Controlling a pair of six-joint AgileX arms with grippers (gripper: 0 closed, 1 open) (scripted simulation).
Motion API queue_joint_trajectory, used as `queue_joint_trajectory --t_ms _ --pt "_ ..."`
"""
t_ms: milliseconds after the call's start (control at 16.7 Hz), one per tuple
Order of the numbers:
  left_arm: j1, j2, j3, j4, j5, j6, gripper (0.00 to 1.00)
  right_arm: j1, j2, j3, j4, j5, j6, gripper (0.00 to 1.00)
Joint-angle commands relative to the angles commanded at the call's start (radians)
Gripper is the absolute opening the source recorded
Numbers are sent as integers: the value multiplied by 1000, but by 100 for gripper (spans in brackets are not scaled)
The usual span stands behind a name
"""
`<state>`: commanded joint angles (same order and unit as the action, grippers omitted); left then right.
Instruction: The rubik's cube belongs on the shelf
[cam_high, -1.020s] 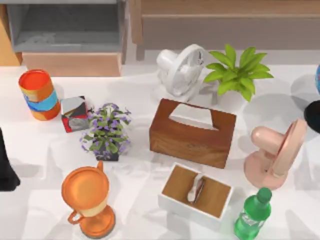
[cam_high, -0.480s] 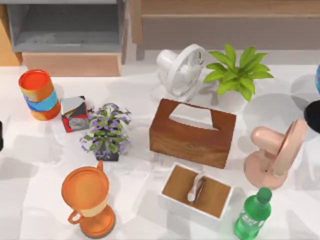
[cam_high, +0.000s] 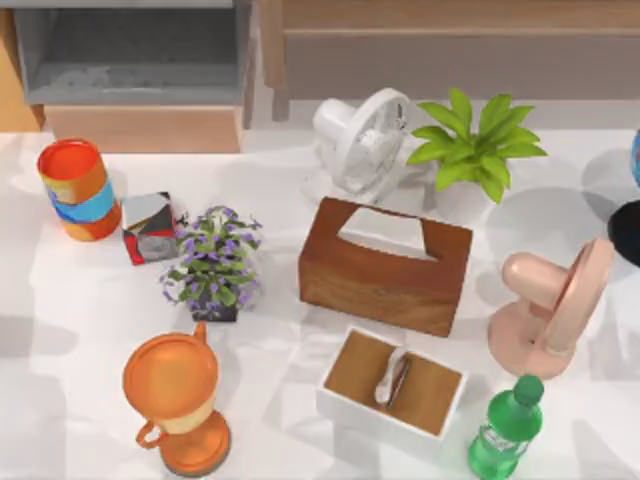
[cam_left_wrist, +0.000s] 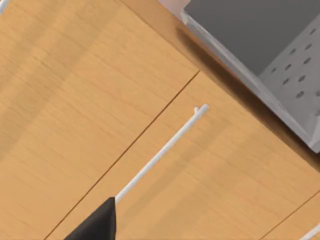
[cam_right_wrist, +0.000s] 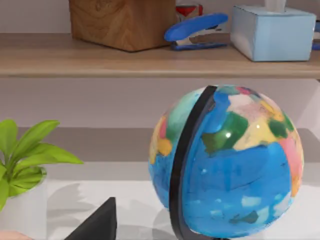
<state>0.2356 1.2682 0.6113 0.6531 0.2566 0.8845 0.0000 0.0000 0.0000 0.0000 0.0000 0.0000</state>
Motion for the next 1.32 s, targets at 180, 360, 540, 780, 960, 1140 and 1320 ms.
queue_joint_trajectory --t_ms 180,360,540,780,960,1140,1320 --pt "54 294 142 152 60 204 100 0 0 0 0 0 0 100" --pt "102 562 271 290 115 389 100 0 0 0 0 0 0 100" --pt "142 783 378 404 161 542 100 0 0 0 0 0 0 100" --pt "176 973 470 502 200 673 100 0 0 0 0 0 0 100" --pt "183 1012 489 522 209 700 100 0 0 0 0 0 0 100" --pt "183 1012 489 522 209 700 100 0 0 0 0 0 0 100" --pt "177 1016 500 514 203 700 100 0 0 0 0 0 0 100"
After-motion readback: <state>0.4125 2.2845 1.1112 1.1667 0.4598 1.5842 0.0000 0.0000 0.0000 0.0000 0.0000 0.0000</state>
